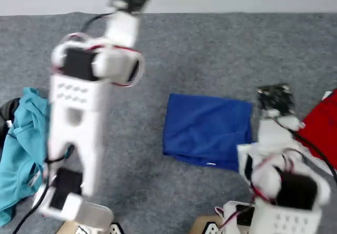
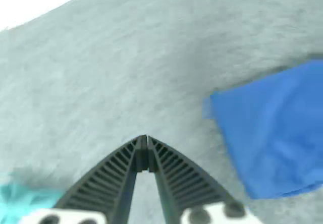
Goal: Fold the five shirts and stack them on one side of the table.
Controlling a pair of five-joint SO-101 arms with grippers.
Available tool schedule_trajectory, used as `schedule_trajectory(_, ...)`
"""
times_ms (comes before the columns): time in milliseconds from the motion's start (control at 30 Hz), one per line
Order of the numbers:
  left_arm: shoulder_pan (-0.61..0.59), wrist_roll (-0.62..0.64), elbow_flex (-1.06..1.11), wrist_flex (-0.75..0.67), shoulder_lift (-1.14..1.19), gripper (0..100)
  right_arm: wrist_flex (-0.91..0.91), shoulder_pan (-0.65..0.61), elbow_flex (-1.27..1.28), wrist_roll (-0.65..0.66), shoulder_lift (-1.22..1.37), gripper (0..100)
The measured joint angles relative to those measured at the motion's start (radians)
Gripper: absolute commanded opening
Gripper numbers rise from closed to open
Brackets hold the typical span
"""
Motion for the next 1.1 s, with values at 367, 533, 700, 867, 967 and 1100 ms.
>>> schedule_trajectory(367, -0.368, 0.000, 0.230, 0.002, -0.264, 2, -0.169, -0.112, 0.002, -0.281, 0.404, 2.0)
schedule_trajectory(533, -0.454, 0.000, 0.255, 0.002, -0.284, 2, -0.290, -0.110, -0.002, -0.304, 0.574, 0.9)
schedule_trajectory(700, -0.502, 0.000, 0.255, 0.002, -0.284, 2, -0.364, -0.110, -0.002, -0.304, 0.743, 0.9)
schedule_trajectory(867, -0.506, 0.000, 0.255, 0.002, -0.284, 2, -0.354, -0.049, -0.002, -0.301, 0.845, 0.9)
schedule_trajectory(967, -0.506, 0.000, 0.255, 0.002, -0.284, 2, -0.338, 0.005, -0.003, -0.250, 0.847, 0.9)
schedule_trajectory(1100, -0.506, 0.000, 0.255, 0.002, -0.284, 2, -0.304, 0.100, -0.003, -0.169, 0.848, 0.9)
